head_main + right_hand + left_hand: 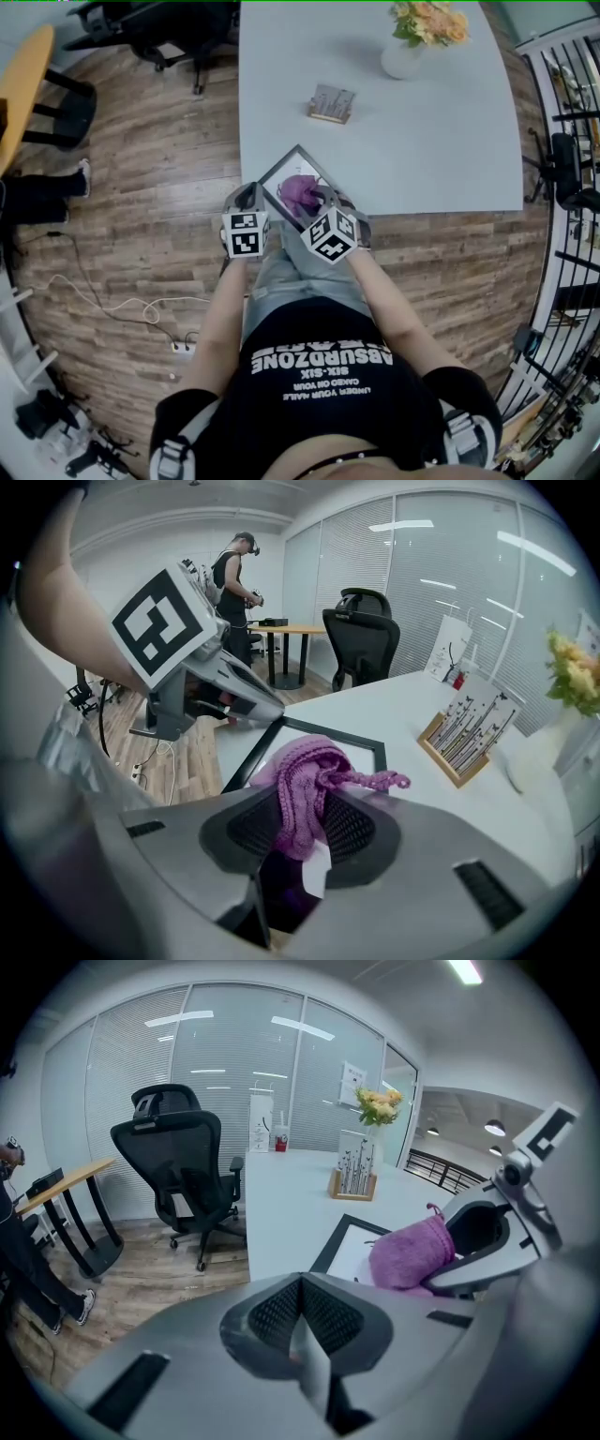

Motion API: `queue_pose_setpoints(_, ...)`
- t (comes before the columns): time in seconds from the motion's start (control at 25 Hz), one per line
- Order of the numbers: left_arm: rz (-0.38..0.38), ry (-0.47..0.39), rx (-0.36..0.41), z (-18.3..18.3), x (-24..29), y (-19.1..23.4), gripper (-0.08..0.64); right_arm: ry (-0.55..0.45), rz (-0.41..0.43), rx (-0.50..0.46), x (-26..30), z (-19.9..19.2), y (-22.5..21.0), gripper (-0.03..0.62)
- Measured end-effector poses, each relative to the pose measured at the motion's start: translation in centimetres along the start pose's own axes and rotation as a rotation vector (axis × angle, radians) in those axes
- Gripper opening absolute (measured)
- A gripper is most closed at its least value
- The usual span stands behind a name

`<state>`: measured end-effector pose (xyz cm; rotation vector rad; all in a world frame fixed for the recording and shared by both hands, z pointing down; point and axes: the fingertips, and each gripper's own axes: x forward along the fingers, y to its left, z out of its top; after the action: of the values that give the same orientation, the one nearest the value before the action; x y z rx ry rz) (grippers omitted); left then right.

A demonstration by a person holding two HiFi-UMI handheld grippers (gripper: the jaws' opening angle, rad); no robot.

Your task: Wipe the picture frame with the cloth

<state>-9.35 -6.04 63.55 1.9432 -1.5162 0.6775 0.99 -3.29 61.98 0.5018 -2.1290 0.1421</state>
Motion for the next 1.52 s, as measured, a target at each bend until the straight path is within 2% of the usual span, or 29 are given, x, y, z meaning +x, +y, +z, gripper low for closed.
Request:
queue_pose_setpoints(0.44,0.008,0.000,0.004,0.0,0.0,0.1,0.014,0.025,-0.068,0.065,-1.1,-1.9,-3.8,0.127)
queue_pose_setpoints(1.52,0.041,0.010,0.032,0.0,-0.1,-0.1,0.015,0.050,-0.093,0.087,-3.9,-4.7,-2.6,0.130)
